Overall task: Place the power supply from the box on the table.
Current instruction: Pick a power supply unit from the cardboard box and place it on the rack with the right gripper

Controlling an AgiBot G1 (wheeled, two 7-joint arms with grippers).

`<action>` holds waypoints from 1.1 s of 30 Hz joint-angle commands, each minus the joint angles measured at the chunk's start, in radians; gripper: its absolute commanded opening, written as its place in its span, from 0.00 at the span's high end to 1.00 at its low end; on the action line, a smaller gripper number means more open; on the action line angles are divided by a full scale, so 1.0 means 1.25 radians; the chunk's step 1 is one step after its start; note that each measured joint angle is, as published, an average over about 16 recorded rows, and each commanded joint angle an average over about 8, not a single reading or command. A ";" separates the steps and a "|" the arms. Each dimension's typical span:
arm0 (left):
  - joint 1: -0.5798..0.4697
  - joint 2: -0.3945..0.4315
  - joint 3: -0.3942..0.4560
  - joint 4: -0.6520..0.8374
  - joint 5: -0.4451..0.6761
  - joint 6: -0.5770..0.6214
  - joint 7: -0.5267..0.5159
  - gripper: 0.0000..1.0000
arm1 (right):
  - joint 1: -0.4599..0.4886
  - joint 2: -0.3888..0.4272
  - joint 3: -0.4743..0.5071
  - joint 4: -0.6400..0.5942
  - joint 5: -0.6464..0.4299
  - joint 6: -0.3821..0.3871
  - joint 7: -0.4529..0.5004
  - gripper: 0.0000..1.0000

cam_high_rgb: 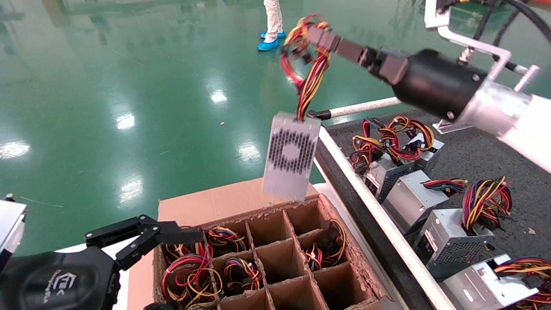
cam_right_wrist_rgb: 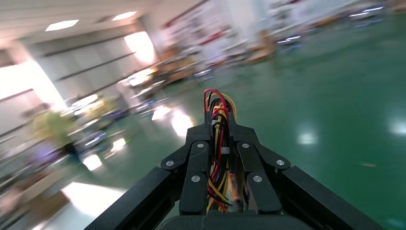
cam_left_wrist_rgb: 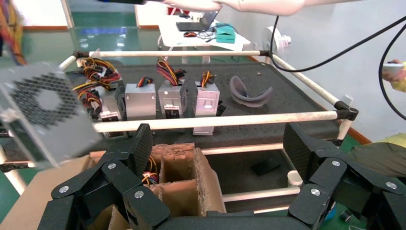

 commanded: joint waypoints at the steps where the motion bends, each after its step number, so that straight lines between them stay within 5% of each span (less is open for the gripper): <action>1: 0.000 0.000 0.000 0.000 0.000 0.000 0.000 0.00 | 0.024 -0.019 -0.002 -0.050 -0.011 0.051 -0.024 1.00; 8: 0.000 0.000 0.000 0.000 0.000 0.000 0.000 0.00 | 0.069 -0.079 0.010 -0.132 -0.003 0.208 -0.088 1.00; 15: 0.000 0.000 0.001 0.000 0.000 0.000 0.000 0.00 | 0.084 -0.110 0.032 -0.165 0.025 0.303 -0.139 1.00; 33: 0.000 0.000 0.001 0.000 -0.001 0.000 0.001 0.00 | 0.065 -0.112 0.043 -0.183 0.040 0.333 -0.210 1.00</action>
